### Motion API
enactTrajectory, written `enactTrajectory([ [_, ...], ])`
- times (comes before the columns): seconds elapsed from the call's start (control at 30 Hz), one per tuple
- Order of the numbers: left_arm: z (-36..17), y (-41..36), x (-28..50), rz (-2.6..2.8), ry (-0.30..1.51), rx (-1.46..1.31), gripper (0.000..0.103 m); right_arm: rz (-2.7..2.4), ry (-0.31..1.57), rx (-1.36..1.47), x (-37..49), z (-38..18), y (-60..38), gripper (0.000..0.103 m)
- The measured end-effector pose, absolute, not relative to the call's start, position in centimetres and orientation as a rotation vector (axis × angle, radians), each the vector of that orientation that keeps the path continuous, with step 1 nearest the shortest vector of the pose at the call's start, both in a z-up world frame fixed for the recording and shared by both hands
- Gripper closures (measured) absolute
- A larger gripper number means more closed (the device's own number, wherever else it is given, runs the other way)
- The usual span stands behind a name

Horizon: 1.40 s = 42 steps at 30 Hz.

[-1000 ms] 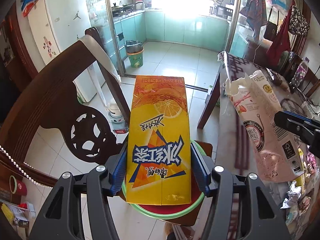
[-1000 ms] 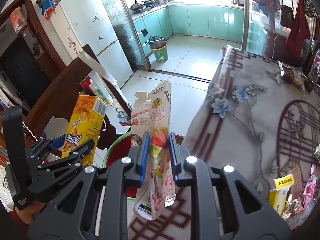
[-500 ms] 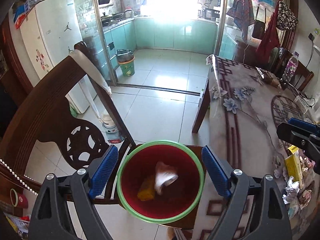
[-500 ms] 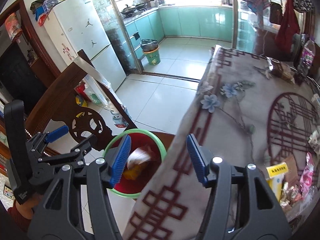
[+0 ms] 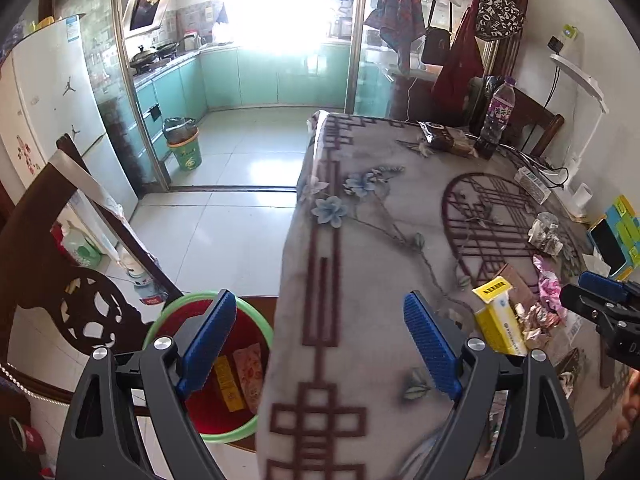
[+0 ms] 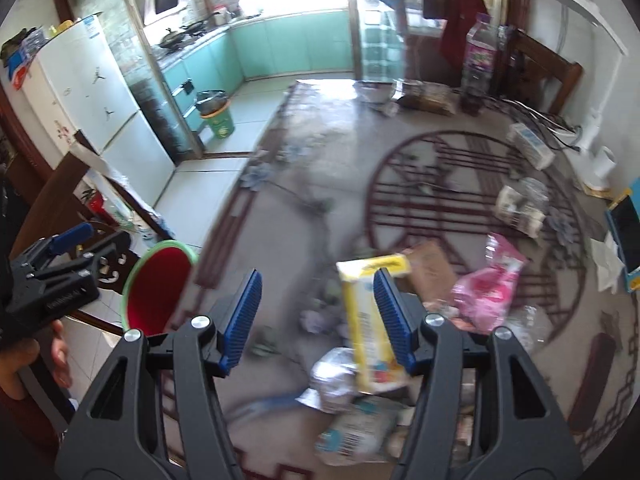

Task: Collect trash
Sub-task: 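Grasp the yellow medicine box with the left gripper while the right grasps the patterned paper cup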

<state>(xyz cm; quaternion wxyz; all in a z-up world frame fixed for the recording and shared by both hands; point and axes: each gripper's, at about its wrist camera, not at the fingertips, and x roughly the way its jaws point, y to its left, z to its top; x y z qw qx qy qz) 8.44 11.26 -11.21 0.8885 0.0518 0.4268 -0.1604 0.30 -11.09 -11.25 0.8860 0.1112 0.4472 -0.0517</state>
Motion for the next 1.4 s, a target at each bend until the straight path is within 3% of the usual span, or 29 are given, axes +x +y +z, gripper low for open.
enactTrajectory([
  [0.3, -13.0, 3.8, 6.0, -0.37, 0.975, 0.06, 0.021, -0.219, 0.993, 0.097, 1.0, -14.9, -25.1, 0.048],
  [0.37, -13.6, 2.3, 5.6, -0.375, 1.001, 0.049, 0.021, -0.24, 1.031, 0.041, 2.6, -16.4, -28.5, 0.066],
  [0.6, -15.4, -1.8, 4.1, -0.38, 1.077, 0.025, 0.021, -0.237, 1.16, -0.112, 7.3, -22.1, -34.1, 0.07],
  [0.67, -15.8, -3.0, 4.0, -0.382, 1.092, 0.027, 0.021, -0.226, 1.188, -0.127, 8.1, -23.4, -34.6, 0.084],
  [0.73, -16.4, -3.9, 4.1, -0.388, 1.111, 0.023, 0.021, -0.217, 1.209, -0.116, 8.5, -24.2, -34.9, 0.088],
  [1.0, -20.0, -7.9, 5.8, -0.414, 1.204, 0.043, 0.022, -0.154, 1.03, 0.139, 5.6, -19.0, -35.1, 0.094],
  [1.03, -20.6, -8.2, 6.1, -0.411, 1.219, 0.036, 0.023, -0.147, 1.001, 0.171, 4.9, -18.0, -34.9, 0.103],
  [1.17, -23.3, -9.1, 7.0, -0.376, 1.29, 0.032, 0.042, -0.132, 0.918, 0.222, 2.7, -15.2, -33.4, 0.102],
  [1.3, -25.4, -9.2, 7.5, -0.371, 1.362, -0.018, 0.054, -0.074, 0.964, 0.223, 2.6, -15.7, -32.5, 0.103],
  [1.33, -25.7, -9.1, 7.5, -0.382, 1.371, -0.034, 0.063, -0.076, 0.978, 0.22, 2.7, -16.0, -32.6, 0.102],
  [1.4, -25.5, -9.0, 7.4, -0.405, 1.367, -0.068, 0.069, -0.115, 0.987, 0.225, 2.4, -16.4, -33.3, 0.087],
])
